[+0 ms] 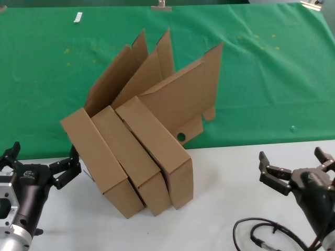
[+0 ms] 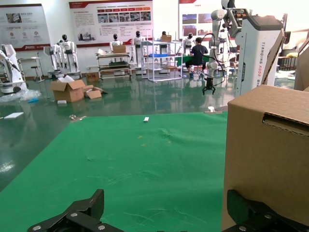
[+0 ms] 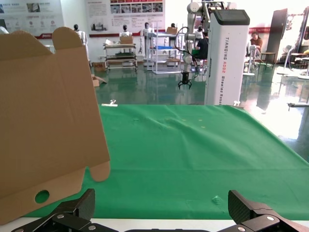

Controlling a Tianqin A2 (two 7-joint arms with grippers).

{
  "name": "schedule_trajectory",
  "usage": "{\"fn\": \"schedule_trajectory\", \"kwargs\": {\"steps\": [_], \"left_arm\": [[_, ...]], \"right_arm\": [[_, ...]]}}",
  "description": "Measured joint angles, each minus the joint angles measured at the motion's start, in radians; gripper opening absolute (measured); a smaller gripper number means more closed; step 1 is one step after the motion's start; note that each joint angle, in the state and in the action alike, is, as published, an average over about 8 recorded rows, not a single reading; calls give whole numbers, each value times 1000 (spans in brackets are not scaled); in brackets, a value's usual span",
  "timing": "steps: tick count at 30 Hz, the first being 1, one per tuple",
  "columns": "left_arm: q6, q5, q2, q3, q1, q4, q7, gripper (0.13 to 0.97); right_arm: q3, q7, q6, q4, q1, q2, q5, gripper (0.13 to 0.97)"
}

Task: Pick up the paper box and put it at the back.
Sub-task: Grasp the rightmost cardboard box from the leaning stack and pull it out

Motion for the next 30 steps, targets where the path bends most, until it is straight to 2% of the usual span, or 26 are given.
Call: {"fn": "schedule_trajectory", "kwargs": {"steps": [11,19,20,28,30], "left_arm": [[0,0,0,0,0,0,0,803],[0,0,0,0,0,0,0,625],[0,0,0,0,0,0,0,625],[0,0,0,0,0,0,0,412],[0,0,0,0,0,0,0,412]], "right_arm": [[0,0,0,0,0,0,0,966],[0,0,0,0,0,0,0,966],[0,0,0,0,0,0,0,966],[0,0,0,0,0,0,0,966],[0,0,0,0,0,0,0,966]]}}
